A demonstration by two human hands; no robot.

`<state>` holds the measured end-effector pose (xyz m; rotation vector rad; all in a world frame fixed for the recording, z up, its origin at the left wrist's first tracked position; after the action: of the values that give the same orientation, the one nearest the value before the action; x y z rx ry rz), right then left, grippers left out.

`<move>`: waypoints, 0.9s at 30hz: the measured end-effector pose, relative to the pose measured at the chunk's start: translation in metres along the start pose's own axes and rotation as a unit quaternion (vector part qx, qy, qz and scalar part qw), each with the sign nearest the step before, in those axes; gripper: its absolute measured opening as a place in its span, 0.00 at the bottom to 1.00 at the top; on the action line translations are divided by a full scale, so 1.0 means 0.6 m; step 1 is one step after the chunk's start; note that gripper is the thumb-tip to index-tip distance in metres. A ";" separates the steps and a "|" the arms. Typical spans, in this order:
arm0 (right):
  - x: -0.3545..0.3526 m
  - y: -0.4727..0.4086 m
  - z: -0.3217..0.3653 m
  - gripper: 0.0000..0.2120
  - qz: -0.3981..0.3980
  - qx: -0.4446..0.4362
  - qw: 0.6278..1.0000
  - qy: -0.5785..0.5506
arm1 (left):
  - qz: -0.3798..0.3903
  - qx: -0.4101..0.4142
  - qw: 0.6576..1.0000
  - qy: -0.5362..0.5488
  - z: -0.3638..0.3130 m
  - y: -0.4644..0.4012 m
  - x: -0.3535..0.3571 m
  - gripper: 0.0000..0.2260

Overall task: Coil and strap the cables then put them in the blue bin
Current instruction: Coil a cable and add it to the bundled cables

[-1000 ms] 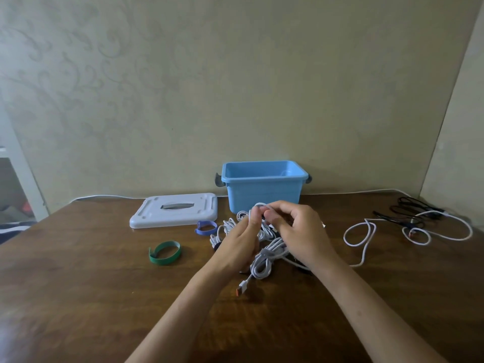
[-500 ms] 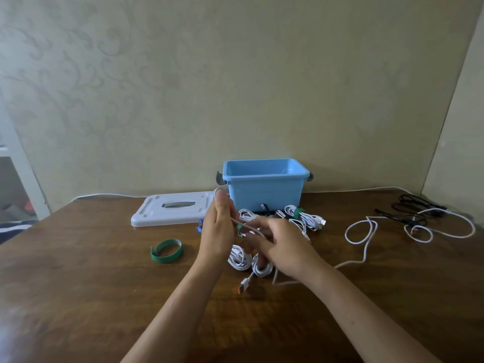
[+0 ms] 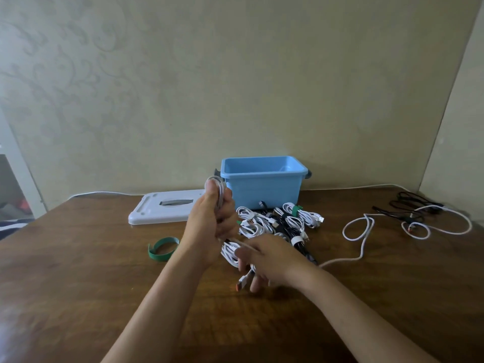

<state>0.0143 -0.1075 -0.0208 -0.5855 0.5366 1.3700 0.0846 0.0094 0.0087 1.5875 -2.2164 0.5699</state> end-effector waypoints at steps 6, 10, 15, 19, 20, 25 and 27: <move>-0.055 -0.018 -0.018 0.05 -0.133 -0.016 0.991 0.005 | 0.120 -0.010 0.985 -0.127 0.006 0.013 0.009 0.25; -0.092 -0.017 -0.032 0.11 -0.256 -0.006 0.965 0.052 | 0.100 0.025 0.972 -0.210 0.006 0.017 0.014 0.27; -0.126 -0.010 -0.031 0.14 -0.348 -0.004 0.930 0.121 | 0.074 0.076 0.928 -0.357 0.020 0.019 0.020 0.22; -0.130 -0.018 -0.049 0.12 -0.361 -0.011 0.932 0.022 | 0.133 0.045 0.892 -0.430 0.049 0.030 0.035 0.21; -0.130 -0.020 -0.053 0.12 -0.363 -0.012 0.932 0.006 | 0.137 0.035 0.888 -0.438 0.055 0.031 0.036 0.23; -0.110 -0.026 -0.053 0.11 -0.327 -0.025 0.944 0.029 | 0.116 0.073 0.817 -0.560 0.060 0.031 0.041 0.24; -0.110 -0.029 -0.054 0.14 -0.339 -0.037 0.931 0.130 | 0.057 0.113 0.804 -0.581 0.053 0.024 0.035 0.25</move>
<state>0.0226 -0.1792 0.0001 -0.9202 0.4339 0.6594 0.0626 -0.0193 -0.0096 2.3199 -3.1688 -0.2779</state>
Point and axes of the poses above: each hand's wrist, its own y-axis away from the middle knuckle, its own x-axis out of the palm, z = x × y, the point moved 3 cm from there along -y, towards the middle knuckle, and after that the axes turned 11 degrees about -z, right-handed, at the moved point
